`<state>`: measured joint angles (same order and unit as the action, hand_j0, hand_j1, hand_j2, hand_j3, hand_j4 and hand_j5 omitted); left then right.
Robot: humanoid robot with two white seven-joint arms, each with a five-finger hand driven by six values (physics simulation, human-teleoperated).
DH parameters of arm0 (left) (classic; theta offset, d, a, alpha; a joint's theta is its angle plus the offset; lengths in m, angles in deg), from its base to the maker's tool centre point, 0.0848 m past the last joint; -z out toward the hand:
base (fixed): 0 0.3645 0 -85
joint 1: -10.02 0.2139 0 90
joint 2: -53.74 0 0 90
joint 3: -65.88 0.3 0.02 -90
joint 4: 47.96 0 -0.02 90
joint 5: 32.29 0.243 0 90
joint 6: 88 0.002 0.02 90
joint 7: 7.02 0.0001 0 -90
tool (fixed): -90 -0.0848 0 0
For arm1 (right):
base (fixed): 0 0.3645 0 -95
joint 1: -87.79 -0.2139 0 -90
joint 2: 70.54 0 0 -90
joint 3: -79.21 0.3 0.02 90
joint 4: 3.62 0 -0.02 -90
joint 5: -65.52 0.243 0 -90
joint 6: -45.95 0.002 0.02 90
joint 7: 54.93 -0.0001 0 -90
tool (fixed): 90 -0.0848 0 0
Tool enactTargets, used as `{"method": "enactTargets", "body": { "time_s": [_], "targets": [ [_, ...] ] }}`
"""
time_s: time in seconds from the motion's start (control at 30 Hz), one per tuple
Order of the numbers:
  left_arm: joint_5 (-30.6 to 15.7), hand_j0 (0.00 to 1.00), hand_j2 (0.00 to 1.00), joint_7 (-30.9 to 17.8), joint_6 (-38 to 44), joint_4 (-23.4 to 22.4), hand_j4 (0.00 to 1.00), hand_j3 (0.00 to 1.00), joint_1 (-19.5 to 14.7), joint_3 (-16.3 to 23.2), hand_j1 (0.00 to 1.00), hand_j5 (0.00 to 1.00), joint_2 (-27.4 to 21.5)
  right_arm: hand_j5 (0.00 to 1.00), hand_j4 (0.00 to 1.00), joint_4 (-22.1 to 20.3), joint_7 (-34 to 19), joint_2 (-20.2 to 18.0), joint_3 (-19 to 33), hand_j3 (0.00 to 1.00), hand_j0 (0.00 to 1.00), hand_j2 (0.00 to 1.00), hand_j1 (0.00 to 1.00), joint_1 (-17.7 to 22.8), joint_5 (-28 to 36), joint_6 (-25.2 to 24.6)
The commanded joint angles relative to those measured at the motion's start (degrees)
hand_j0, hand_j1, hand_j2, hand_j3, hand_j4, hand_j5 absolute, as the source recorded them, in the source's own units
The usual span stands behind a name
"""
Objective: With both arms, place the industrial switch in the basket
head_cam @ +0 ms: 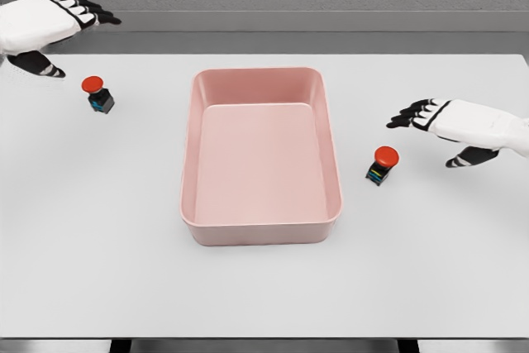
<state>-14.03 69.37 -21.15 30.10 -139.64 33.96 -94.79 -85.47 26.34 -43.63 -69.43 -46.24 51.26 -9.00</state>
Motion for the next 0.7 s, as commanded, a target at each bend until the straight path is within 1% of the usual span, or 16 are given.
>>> {"method": "enactTargets", "body": {
  "time_s": [0.0, 0.03, 0.07, 0.13, 0.2, 0.27, 0.37, 0.5, 0.53, 0.6, 0.67],
  "targets": [
    [-0.07, 1.00, 1.00, -3.35, 0.82, -4.67, 1.00, 1.00, -0.63, 7.55, 1.00, 1.00, 3.07, 1.00, 1.00, -1.29, 0.03, 0.60, 0.01, 1.00, 1.00, 1.00, 1.00, 0.00, 0.38, -0.04],
    [0.02, 1.00, 1.00, -3.35, 0.82, -5.63, 1.00, 1.00, -2.04, 9.67, 1.00, 1.00, 3.59, 1.00, 1.00, -1.30, 0.03, 1.65, 0.01, 1.00, 1.00, 1.00, 1.00, 0.00, 0.29, -0.04],
    [0.02, 1.00, 1.00, -3.35, 0.82, -6.34, 1.00, 1.00, -2.39, 10.64, 1.00, 1.00, 3.86, 1.00, 1.00, -1.30, 0.03, 1.92, 0.01, 1.00, 1.00, 1.00, 1.00, 0.09, 0.29, -0.04],
    [-0.07, 1.00, 1.00, -3.35, 0.82, -7.57, 1.00, 1.00, -2.48, 11.43, 1.00, 1.00, 4.47, 1.00, 1.00, -1.21, 0.03, 2.88, 0.01, 1.00, 1.00, 1.00, 1.00, 0.09, 0.20, -0.04],
    [-0.07, 1.00, 1.00, -3.53, 0.82, -10.29, 1.00, 1.00, -2.48, 11.52, 1.00, 1.00, 6.41, 1.00, 1.00, -1.21, 0.03, 3.85, 0.01, 1.00, 1.00, 1.00, 1.00, 0.09, -1.38, -0.04],
    [-0.16, 1.00, 1.00, -3.53, 0.91, -11.08, 1.00, 1.00, -2.39, 11.52, 1.00, 1.00, 6.58, 1.00, 1.00, -1.21, 0.03, 4.47, 0.01, 1.00, 1.00, 1.00, 1.00, 0.44, -1.47, -0.04],
    [0.10, 1.00, 1.00, -3.53, 0.91, -15.83, 1.00, 1.00, -2.48, 11.43, 1.00, 1.00, 9.31, 1.00, 1.00, -1.21, 0.03, 4.38, 0.01, 1.00, 1.00, 1.00, 1.00, 1.14, -1.47, -0.04],
    [0.19, 1.00, 1.00, -3.44, 1.00, -16.45, 1.00, 1.00, -2.39, 11.34, 1.00, 1.00, 9.40, 1.00, 1.00, -1.21, 0.03, 4.55, 0.01, 1.00, 1.00, 1.00, 1.00, 1.67, -1.64, -0.04],
    [0.19, 1.00, 1.00, -3.44, 1.00, -17.24, 1.00, 1.00, -2.39, 11.34, 1.00, 1.00, 9.48, 1.00, 1.00, -1.21, 0.03, 4.55, 0.01, 1.00, 1.00, 1.00, 1.00, 1.67, -1.64, -0.04],
    [1.86, 1.00, 1.00, -3.44, 1.17, -18.82, 1.00, 1.00, -2.48, 11.26, 1.00, 1.00, 10.36, 1.00, 1.00, -1.21, 0.03, 5.17, 0.01, 1.00, 1.00, 1.00, 1.00, 1.67, -1.73, -0.04],
    [2.30, 1.00, 1.00, -3.35, 3.11, -21.45, 1.00, 1.00, -2.48, 11.26, 1.00, 1.00, 12.91, 1.00, 1.00, -1.21, 0.03, 5.78, 0.01, 1.00, 1.00, 1.00, 1.00, 2.02, -1.82, -0.04]
  ]
}}
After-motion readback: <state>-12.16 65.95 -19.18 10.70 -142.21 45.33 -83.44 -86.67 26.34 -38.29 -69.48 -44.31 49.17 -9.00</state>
